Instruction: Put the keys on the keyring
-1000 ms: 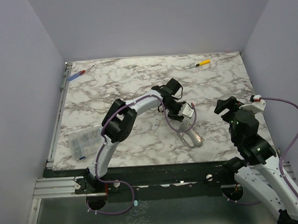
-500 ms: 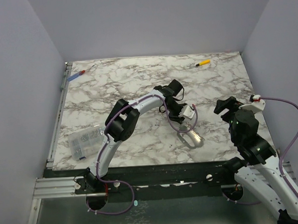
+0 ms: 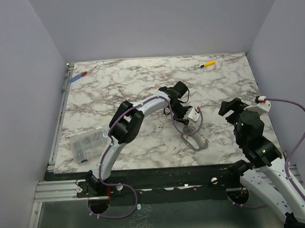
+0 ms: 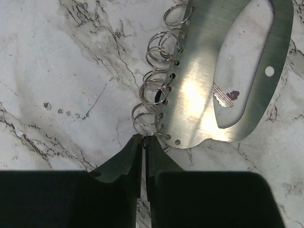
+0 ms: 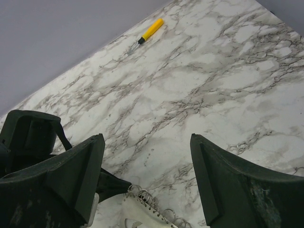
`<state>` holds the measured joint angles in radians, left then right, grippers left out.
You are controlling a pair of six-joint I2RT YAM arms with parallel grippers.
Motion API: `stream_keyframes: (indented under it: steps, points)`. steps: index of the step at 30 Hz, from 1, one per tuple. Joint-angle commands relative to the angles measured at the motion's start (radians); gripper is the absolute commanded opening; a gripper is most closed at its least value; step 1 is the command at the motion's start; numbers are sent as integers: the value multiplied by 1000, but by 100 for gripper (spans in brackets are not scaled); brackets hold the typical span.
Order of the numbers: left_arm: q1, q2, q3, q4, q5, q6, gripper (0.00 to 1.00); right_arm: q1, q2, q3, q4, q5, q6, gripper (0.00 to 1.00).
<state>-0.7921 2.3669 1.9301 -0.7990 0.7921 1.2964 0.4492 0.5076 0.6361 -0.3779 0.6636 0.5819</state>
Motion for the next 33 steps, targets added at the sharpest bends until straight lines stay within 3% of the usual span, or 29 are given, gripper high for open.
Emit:
stream_keyframes:
  steps: [1,2,10,33]
  points:
    - [-8,42,25,-49,32,51,4,-4,9,-16,26,-11,-11,82]
    - [-7,42,26,-53,32,52,0,-5,9,-16,25,-12,-11,82]
    - [-2,-29,0,-73,31,48,0,-4,7,-18,27,-9,-14,81]
    - [-2,-376,-282,182,-209,-207,0,-5,0,-43,93,-86,-45,80]
